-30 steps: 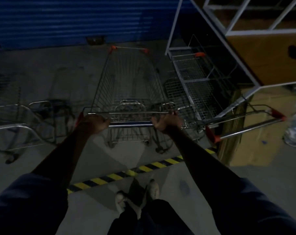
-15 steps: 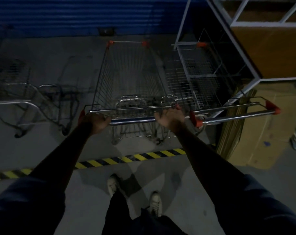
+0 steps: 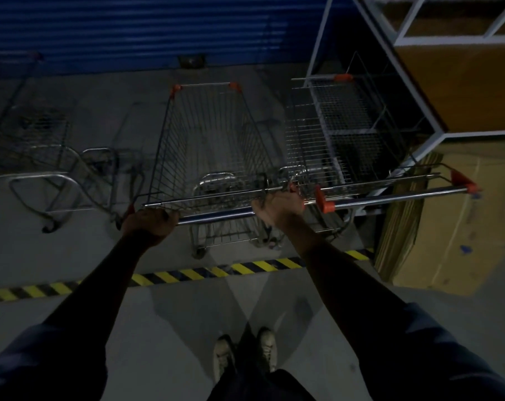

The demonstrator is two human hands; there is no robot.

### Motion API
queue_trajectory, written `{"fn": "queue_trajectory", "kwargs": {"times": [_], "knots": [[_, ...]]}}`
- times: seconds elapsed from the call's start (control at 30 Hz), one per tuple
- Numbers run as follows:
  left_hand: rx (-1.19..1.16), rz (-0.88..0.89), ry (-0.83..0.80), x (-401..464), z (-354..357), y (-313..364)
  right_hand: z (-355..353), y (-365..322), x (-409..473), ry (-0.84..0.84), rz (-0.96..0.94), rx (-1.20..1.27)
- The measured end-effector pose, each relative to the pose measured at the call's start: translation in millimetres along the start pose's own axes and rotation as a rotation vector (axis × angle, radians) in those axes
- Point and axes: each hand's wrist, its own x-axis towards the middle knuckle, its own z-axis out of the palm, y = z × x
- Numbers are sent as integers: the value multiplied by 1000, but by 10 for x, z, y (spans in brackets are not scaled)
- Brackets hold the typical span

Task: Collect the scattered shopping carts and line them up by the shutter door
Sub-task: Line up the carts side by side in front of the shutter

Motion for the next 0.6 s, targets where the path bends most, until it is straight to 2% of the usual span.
{"fn": "queue_trajectory", "kwargs": {"times": [0.07,0.1,0.17,0.27,0.37,0.6], "knots": [[-271,-116,22,66,11,-12,6,-47,-43,10,29,36],[-326,-154,45,89,42,-3,2,-64,-83,1,22,47],[-260,-115,54,85,94,-23,-33,-85,-200,10,5,60],[30,52,-9,-12,49,-52,-1,-78,-295,29,-5,28],[-98,32,-16,-48,-27,-22,63,-61,-272,4,76,44],[94,141,74,-70,89,-73,78,-77,-252,63,75,36]]}}
